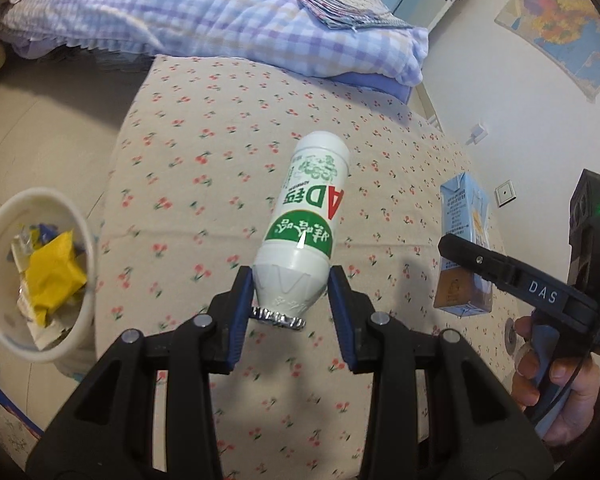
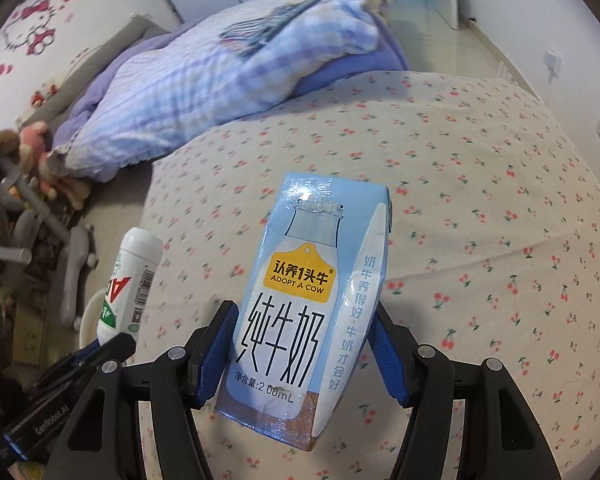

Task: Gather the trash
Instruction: 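Drop the bottle into the wastebasket with the left tool while the right tool drops the milk carton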

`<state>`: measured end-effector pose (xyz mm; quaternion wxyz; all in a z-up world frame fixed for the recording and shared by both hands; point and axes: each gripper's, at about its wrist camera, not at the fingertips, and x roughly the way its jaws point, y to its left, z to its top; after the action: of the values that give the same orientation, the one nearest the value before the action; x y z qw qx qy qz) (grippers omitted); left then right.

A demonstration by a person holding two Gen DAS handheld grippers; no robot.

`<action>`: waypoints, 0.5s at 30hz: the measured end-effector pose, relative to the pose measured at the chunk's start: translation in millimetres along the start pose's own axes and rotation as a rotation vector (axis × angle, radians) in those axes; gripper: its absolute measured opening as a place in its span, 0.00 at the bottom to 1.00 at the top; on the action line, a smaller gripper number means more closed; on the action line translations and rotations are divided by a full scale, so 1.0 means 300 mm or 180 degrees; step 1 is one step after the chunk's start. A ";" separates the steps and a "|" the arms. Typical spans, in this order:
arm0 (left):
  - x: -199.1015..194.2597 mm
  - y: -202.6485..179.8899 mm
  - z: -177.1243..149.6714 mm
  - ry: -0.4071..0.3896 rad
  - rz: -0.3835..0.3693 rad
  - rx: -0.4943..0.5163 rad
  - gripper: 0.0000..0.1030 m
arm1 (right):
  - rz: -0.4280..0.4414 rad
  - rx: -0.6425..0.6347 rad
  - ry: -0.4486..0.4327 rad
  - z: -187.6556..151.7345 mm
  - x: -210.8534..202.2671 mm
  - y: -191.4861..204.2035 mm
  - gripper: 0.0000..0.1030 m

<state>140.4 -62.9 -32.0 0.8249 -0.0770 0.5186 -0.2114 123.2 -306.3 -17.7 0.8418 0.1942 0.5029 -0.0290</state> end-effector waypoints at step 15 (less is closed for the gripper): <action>-0.225 0.385 -0.112 -0.0252 0.0161 -0.0714 0.39 | 0.0519 -0.0728 0.0113 -0.153 0.038 0.369 0.64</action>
<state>116.3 73.0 -31.7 0.8360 -0.1640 0.5078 -0.1280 117.6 -186.1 -13.6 0.8489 0.1377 0.5003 0.1005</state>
